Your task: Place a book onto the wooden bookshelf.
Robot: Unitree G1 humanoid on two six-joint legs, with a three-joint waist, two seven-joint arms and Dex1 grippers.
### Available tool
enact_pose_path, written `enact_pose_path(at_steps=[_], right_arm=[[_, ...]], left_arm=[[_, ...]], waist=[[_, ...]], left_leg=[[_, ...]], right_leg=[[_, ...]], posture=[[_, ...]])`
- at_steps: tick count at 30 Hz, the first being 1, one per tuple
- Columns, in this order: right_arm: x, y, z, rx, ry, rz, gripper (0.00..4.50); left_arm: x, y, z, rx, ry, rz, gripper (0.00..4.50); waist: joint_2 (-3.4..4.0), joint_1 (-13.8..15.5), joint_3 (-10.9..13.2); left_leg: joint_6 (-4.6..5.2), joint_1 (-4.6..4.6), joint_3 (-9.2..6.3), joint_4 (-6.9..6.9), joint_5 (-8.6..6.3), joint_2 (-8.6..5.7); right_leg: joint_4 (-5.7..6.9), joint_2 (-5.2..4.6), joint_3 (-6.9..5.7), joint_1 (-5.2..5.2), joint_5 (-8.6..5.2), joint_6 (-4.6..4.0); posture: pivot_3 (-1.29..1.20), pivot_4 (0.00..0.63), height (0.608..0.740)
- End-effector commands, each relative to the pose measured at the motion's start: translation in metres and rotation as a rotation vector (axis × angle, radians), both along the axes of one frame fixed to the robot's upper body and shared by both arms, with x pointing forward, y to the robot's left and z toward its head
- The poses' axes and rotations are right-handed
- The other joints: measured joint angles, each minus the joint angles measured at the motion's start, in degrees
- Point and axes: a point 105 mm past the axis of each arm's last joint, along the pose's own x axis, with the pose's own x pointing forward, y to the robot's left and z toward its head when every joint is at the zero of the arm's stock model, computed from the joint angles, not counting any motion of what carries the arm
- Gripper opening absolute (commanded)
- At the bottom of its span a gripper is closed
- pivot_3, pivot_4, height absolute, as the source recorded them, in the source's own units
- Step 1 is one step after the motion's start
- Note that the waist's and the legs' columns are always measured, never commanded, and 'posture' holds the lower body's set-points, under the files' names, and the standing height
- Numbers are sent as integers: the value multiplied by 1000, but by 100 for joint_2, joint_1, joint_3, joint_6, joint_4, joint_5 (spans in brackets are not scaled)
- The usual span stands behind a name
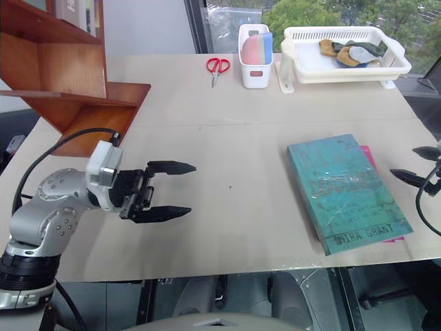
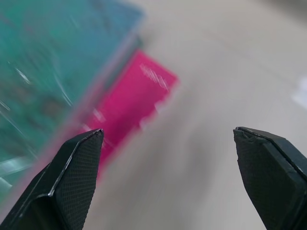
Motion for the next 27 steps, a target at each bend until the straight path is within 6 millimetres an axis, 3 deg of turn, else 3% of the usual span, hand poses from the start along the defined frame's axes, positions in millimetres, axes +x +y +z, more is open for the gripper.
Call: enact_pose_path(at_steps=[1, 3, 4, 6, 10, 11, 21, 27], right_arm=[[0, -10, 4, -73, 13, -54, 4204], [2, -9, 0, -52, 37, -69, 3626], [3, -7, -3, -49, 54, -66, 2988], [3, -4, -13, -62, 102, -58, 2252], [6, 2, -26, -89, 148, -44, 302], [7, 3, -27, -87, 151, -43, 70], [10, 7, -38, -83, 199, -31, 70], [12, 23, -48, -57, 234, 30, 70]], left_arm=[[-2, -8, 7, 10, -53, -34, 4500], [-1, -11, 8, 2, -56, -34, 4500], [-1, -12, 8, -2, -58, -33, 4500], [0, -14, 8, -4, -64, -31, 4500], [-1, -16, 11, -8, -67, -53, 4500], [-2, -17, 12, -6, -71, -61, 4500], [-5, -23, 18, -26, -73, -73, 4500], [-7, -23, 15, -26, -64, -65, 4500]], waist=[[0, -6, 0], [0, -7, 0], [0, -9, 0], [0, -8, 0], [0, -6, 0], [0, -7, 0], [0, -1, 0], [0, -9, 0]], left_leg=[[0, 0, -1, 0, 0, 0], [0, 3, 3, 1, 0, 0], [0, 4, 4, 1, 0, 0], [0, 5, 5, 1, 0, 0], [0, 5, 5, 2, 0, 0], [0, 5, 4, 3, 0, 0], [0, 4, 3, 6, 0, 0], [0, 5, 3, 7, 0, 0]], right_leg=[[1, 0, 0, 0, 0, 0], [4, 0, 4, 0, 0, 0], [5, 0, 6, 0, 0, 0], [6, 1, 7, 0, 0, 0], [8, 1, 7, 0, 0, 0], [8, 1, 7, 0, 0, 0], [12, 1, 5, 0, 0, 0], [14, 1, 7, 0, 0, 0]], posture=[[0, 150, 740], [0, 150, 740], [0, 150, 740], [0, 150, 740], [0, 150, 740], [0, 150, 740], [0, 150, 740], [0, 150, 740]])
